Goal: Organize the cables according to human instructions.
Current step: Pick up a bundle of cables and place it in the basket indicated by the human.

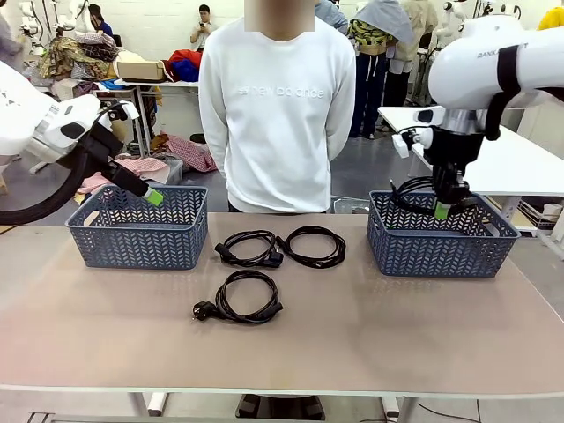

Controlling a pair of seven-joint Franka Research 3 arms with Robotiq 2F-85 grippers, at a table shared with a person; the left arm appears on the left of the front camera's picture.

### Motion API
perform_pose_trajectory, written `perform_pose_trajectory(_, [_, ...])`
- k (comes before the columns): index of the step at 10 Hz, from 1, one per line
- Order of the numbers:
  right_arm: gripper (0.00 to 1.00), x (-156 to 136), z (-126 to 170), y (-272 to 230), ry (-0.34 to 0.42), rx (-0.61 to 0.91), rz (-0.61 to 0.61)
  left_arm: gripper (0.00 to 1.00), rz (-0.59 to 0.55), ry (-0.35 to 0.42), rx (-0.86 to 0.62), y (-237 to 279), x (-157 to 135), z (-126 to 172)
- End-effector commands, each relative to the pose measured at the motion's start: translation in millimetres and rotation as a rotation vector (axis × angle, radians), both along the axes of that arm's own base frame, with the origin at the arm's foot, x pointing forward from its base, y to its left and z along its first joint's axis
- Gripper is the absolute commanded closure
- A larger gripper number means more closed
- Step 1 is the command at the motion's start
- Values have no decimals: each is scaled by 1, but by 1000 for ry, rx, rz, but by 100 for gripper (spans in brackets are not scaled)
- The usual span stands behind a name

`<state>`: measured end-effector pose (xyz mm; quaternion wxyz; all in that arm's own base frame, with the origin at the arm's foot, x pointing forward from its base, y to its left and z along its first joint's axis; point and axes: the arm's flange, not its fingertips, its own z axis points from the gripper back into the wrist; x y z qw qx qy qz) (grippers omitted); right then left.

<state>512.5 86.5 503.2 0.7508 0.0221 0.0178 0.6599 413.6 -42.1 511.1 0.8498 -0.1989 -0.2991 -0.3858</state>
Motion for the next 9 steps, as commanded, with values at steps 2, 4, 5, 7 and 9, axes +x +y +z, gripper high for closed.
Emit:
perform_pose_trajectory(2, [89, 17, -11, -22, -33, -16, 59, 0, -23, -12, -25, 1, 0, -2])
perform_pose_trajectory(4, [89, 34, -20, -29, -29, -43, 51, 0, -23, -12, -25, 1, 0, -2])
perform_pose_trajectory(5, [89, 41, -23, -32, -21, -55, 56, 0, -23, -12, -25, 1, 0, -2])
perform_pose_trajectory(7, [89, 47, -26, -29, 3, -58, 36, 0, -23, -12, -25, 1, 0, -2])
perform_pose_trajectory(9, [89, 41, -35, -28, 0, -39, 25, 0, -23, -12, -25, 1, 0, -2])
